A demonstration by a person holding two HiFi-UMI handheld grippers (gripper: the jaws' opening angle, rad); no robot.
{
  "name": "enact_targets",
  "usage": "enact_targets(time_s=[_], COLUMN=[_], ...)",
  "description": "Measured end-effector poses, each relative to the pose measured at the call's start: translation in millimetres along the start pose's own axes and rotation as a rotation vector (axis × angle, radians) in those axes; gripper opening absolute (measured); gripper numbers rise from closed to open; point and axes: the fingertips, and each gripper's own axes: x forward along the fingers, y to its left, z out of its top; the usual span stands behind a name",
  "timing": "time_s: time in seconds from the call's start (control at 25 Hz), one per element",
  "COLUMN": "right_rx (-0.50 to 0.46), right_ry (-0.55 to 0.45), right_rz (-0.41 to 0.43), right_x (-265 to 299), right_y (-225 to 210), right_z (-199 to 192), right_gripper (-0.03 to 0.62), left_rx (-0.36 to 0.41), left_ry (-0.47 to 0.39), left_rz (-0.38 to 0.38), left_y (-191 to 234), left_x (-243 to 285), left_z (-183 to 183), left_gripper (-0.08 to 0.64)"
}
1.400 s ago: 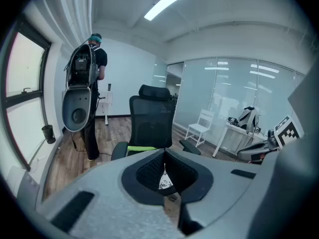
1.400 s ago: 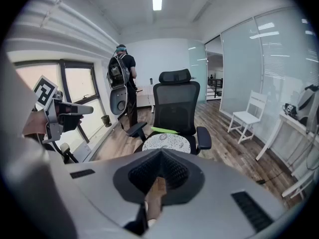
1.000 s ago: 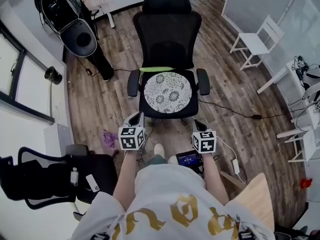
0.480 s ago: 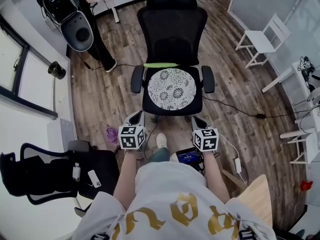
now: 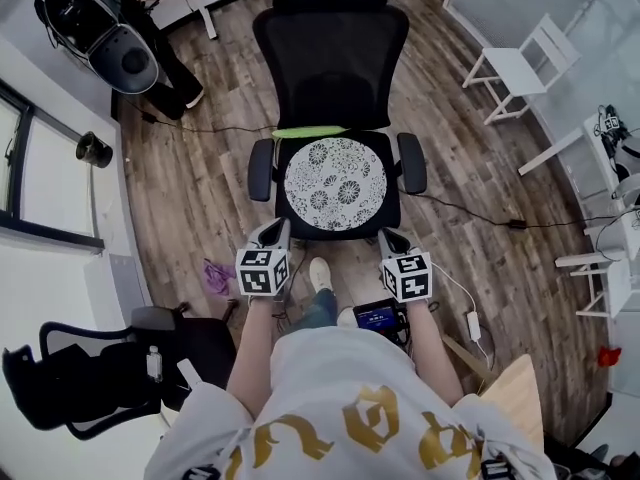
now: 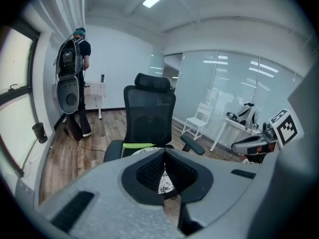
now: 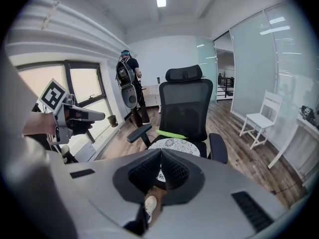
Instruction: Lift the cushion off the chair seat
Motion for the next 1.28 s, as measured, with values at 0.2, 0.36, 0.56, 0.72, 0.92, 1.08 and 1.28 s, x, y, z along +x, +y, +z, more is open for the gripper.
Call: enact_targets(time_s=[0.2, 0.36, 0.56, 0.72, 0.92, 1.08, 1.28], right_rx=[0.030, 0.044, 0.061, 0.054, 0.133, 0.165, 0.203], right_ry=[0.019, 0.008, 0.005, 0.004, 0.011, -0.002, 0.022], right_rz=[-0.051, -0.077, -0.104, -0.125, -0.152, -0.167, -0.195], right_x=[31.2, 55.6, 77.7, 93.0, 96.9, 96.9, 100.0], right_y=[-23.9, -29.4, -37.3, -40.0, -50.8, -58.9, -69.3], right_z=[22.9, 52.4, 76.6, 91.1, 95.7, 102.5, 99.2], right_gripper=[0.011, 0.011, 0.011, 0.011, 0.011, 0.011, 0.011], left_rx=[0.022, 0.014, 0.014, -0.001, -0.017, 0.005, 0.019], left_ry=[0.017, 0.034, 0.039, 0.051, 0.048, 0.045, 0.062], left_rz=[-0.023, -0.035, -0.073, -0.080, -0.082, -0.067, -0.029], left_y=[22.5, 47.9, 63.6, 83.1, 99.0, 102.3, 106.4], left_x=[39.9, 71.1, 101.1, 121.4, 131.0, 140.4, 148.0], left_z=[29.3, 46.3, 63.3, 66.9, 81.3, 97.4, 103.6], left_gripper=[0.009, 0.009, 0.009, 0.009, 0.009, 0.009, 0.009])
